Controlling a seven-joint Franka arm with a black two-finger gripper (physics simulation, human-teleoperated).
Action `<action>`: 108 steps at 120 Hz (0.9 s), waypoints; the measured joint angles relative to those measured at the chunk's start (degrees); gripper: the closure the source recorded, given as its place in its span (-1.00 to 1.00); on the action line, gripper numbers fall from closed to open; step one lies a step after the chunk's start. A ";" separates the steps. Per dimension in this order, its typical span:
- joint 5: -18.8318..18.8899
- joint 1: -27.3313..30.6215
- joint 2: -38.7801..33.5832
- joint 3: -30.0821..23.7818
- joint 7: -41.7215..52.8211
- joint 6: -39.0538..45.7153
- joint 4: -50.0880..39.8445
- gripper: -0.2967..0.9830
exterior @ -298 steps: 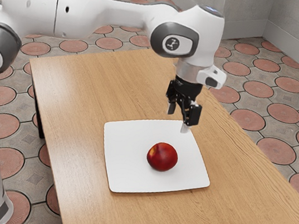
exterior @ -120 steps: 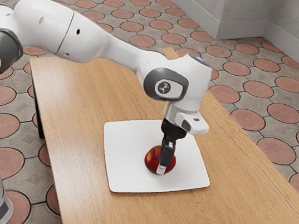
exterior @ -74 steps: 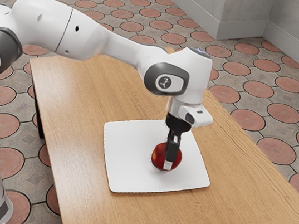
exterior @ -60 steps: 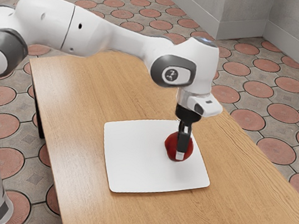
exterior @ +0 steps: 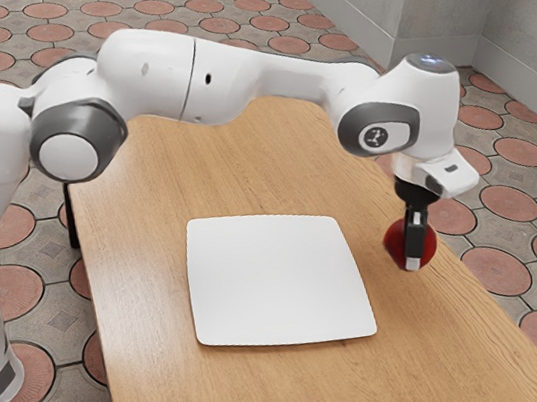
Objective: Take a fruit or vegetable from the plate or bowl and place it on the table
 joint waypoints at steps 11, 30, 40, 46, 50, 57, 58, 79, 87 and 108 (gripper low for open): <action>-0.94 -0.42 -0.51 1.11 0.84 0.22 -0.06 -0.21; -1.80 -0.29 -0.47 2.45 2.48 0.97 0.04 -0.27; -2.27 0.07 1.09 2.32 3.63 3.94 0.42 -0.29; -3.63 1.07 2.27 2.29 4.19 5.95 1.46 -0.33; -5.01 2.15 3.15 2.34 4.55 7.07 1.86 -0.34; -7.53 3.47 3.73 2.53 5.15 8.66 2.92 -0.36; -7.82 3.58 3.74 2.55 5.23 8.85 3.10 -0.36; -11.87 5.22 2.81 2.64 5.92 11.39 4.12 -0.40; -13.34 5.65 2.60 2.66 6.12 11.88 4.06 -0.44; -14.87 5.77 -1.31 3.74 5.81 12.61 0.02 -0.51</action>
